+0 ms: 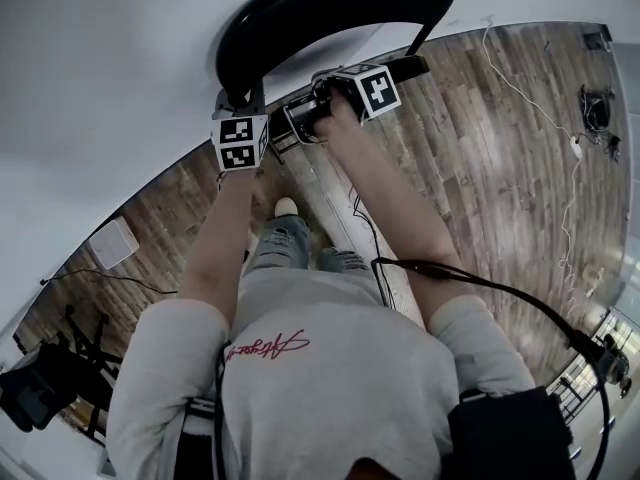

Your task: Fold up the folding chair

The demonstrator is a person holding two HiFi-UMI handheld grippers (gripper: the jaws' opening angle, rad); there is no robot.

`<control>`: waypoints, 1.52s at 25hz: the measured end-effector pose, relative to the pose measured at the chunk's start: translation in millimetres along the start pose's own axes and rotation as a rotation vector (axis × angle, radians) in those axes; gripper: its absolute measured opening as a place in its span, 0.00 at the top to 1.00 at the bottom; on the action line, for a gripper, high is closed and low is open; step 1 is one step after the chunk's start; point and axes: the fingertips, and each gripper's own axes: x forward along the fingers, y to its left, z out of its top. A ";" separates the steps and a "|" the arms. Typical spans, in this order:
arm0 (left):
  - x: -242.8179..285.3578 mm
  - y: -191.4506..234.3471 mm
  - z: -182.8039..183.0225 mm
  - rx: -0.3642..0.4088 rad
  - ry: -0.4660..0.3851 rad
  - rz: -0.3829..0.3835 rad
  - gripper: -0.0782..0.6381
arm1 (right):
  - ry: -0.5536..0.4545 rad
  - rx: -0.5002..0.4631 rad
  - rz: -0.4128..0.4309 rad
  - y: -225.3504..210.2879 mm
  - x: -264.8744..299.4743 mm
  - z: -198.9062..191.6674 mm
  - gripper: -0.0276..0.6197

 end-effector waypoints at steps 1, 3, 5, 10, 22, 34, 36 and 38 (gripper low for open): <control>-0.8 0.3 2.5 -0.004 -0.006 0.000 0.87 | 0.005 0.003 -0.010 3.3 -0.3 -2.1 0.76; -3.0 0.5 7.9 -0.007 -0.020 -0.001 0.87 | 0.001 -0.004 -0.026 6.7 0.4 -2.6 0.76; -5.3 0.0 13.3 -0.003 -0.035 0.000 0.87 | -0.005 -0.018 -0.045 8.6 1.8 -1.9 0.76; -5.4 -1.1 18.3 -0.002 -0.040 -0.004 0.87 | 0.014 -0.032 -0.096 13.6 13.3 -2.1 0.76; -1.2 1.0 19.0 -0.036 -0.058 -0.028 0.87 | 0.020 -0.032 -0.125 24.9 27.0 -1.6 0.76; -28.6 2.1 12.0 -0.084 -0.098 -0.121 0.81 | -0.082 -0.330 -0.060 31.1 18.8 2.1 0.69; -32.3 1.6 11.8 -0.076 -0.099 -0.127 0.81 | -0.108 -0.355 -0.047 32.3 15.5 3.3 0.68; -35.1 1.8 11.8 -0.068 -0.097 -0.140 0.79 | -0.118 -0.332 -0.012 33.0 14.6 3.2 0.68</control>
